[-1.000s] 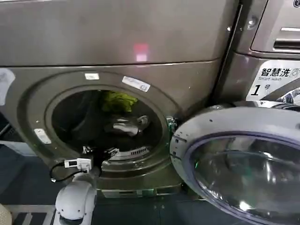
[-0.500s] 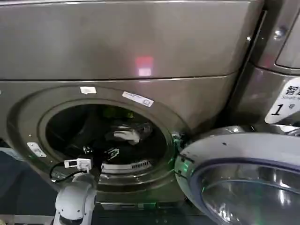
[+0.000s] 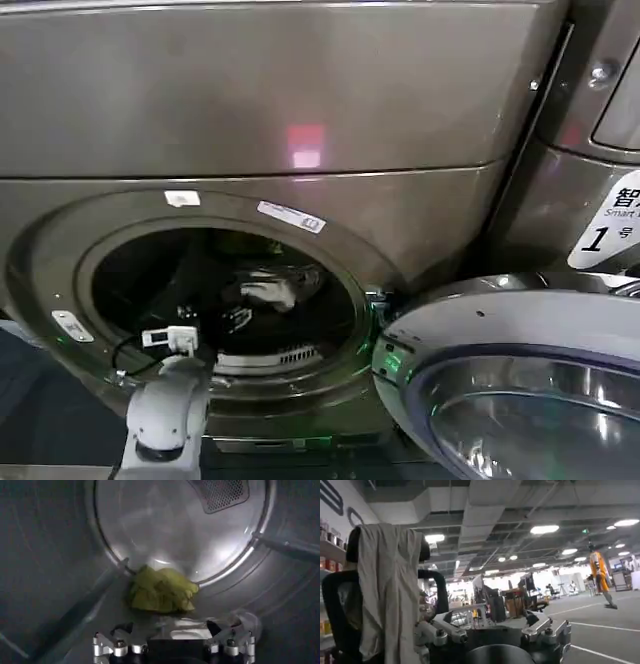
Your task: Grasp the clothes from the dryer.
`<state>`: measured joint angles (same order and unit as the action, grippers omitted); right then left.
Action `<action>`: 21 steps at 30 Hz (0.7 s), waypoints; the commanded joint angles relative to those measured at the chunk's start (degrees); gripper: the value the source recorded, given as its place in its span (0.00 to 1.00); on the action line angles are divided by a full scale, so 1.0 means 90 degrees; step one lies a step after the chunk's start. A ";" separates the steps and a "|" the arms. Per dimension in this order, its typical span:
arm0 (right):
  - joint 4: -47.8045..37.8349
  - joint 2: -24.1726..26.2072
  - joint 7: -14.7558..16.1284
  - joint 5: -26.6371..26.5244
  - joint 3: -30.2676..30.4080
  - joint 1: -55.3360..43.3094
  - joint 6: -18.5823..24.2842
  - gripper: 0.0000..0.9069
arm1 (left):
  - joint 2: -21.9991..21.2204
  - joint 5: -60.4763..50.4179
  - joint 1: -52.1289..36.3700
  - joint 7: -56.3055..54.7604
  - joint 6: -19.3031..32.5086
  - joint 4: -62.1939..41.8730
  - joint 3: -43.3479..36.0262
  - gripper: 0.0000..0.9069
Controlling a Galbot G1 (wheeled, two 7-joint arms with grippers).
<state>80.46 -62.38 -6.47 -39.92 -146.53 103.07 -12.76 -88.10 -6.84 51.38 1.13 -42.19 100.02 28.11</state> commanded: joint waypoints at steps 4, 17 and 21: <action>-0.0008 0.0009 -0.0001 0.0000 0.0004 0.0024 0.0028 1.00 | -0.0072 -0.0225 -0.1559 0.0006 0.0711 -0.2281 0.0022 1.00; 0.0061 -0.0005 0.0003 0.0014 0.0041 0.0023 0.0049 1.00 | -0.0153 -0.1159 -0.2783 0.0365 0.1840 -0.4403 0.0059 1.00; 0.0095 -0.0019 0.0003 0.0016 0.0053 0.0027 0.0056 1.00 | -0.0104 -0.4287 -0.3241 0.2402 0.2385 -0.4997 0.0147 1.00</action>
<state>81.14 -62.43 -6.42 -39.79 -146.12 103.25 -12.32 -89.37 -17.39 29.86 5.93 -28.06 67.38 28.95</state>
